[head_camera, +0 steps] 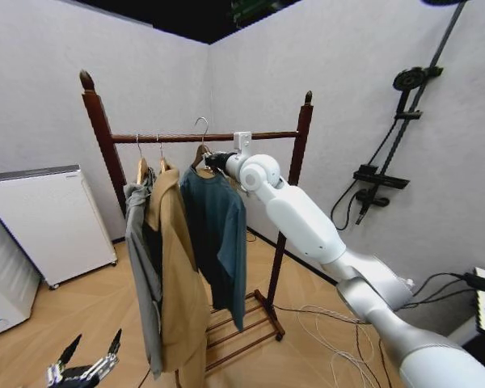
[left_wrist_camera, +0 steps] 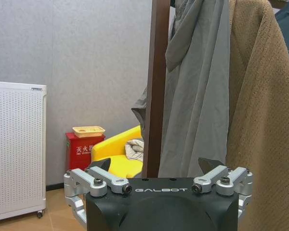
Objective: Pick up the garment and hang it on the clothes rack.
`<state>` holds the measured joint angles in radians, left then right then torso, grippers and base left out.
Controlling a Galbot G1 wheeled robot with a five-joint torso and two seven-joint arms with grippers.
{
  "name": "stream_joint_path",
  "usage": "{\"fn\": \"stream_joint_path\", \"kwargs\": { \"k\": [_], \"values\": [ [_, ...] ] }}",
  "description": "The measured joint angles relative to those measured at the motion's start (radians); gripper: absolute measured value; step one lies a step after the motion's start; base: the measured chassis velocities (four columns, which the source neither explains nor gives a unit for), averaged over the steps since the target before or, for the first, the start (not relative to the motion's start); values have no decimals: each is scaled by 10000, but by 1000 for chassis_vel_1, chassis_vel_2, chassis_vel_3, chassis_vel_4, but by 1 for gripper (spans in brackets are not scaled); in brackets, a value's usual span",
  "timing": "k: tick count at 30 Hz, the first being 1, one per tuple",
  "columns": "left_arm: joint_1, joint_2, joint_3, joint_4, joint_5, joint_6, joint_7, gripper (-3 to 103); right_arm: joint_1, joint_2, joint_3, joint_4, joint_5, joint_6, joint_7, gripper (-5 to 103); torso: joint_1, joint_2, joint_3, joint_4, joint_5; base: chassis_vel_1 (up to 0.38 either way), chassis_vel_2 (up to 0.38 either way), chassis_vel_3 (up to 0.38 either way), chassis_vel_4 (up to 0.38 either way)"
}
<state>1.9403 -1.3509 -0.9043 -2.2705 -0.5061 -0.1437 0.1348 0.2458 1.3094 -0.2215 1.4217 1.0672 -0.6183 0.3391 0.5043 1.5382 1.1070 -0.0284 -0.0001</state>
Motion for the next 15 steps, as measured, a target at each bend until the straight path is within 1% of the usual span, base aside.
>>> {"fn": "stream_joint_path", "kwargs": {
  "k": [6,7,9,10,11,12,13,14,15],
  "values": [
    [0,0,0,0,0,0,0,100,-307,-65,-37,156,-138,-41,7,10,0,-1,0,-1,1,0,0,0,0],
    [0,0,0,0,0,0,0,100,-440,-111,-40,255,-350,119,-152,8,0,0,1,-1,1,0,0,0,0],
    [0,0,0,0,0,0,0,100,-553,-157,-41,439,-459,343,-209,19,0,0,0,-1,1,0,0,0,0],
    [0,0,0,0,0,0,0,100,-553,-157,-41,439,-459,343,-209,19,0,0,0,-1,1,0,0,0,0],
    [0,0,0,0,0,0,0,100,-615,-195,-21,615,-431,392,-171,25,0,0,0,-1,1,0,0,0,0],
    [0,0,0,0,0,0,0,100,-684,-257,36,867,-337,398,-56,25,1,0,0,0,1,0,0,0,0],
    [0,0,0,0,0,0,2,100,-754,-317,81,1085,-244,399,33,30,1,0,0,0,1,0,0,0,0],
    [0,0,0,0,0,0,2,100,-754,-317,81,1085,-244,399,33,30,1,0,0,0,1,0,0,0,0],
    [0,0,0,0,0,0,0,100,-1020,-485,213,1632,-84,391,196,35,0,0,-1,1,0,0,0,0,0]
  ]
}}
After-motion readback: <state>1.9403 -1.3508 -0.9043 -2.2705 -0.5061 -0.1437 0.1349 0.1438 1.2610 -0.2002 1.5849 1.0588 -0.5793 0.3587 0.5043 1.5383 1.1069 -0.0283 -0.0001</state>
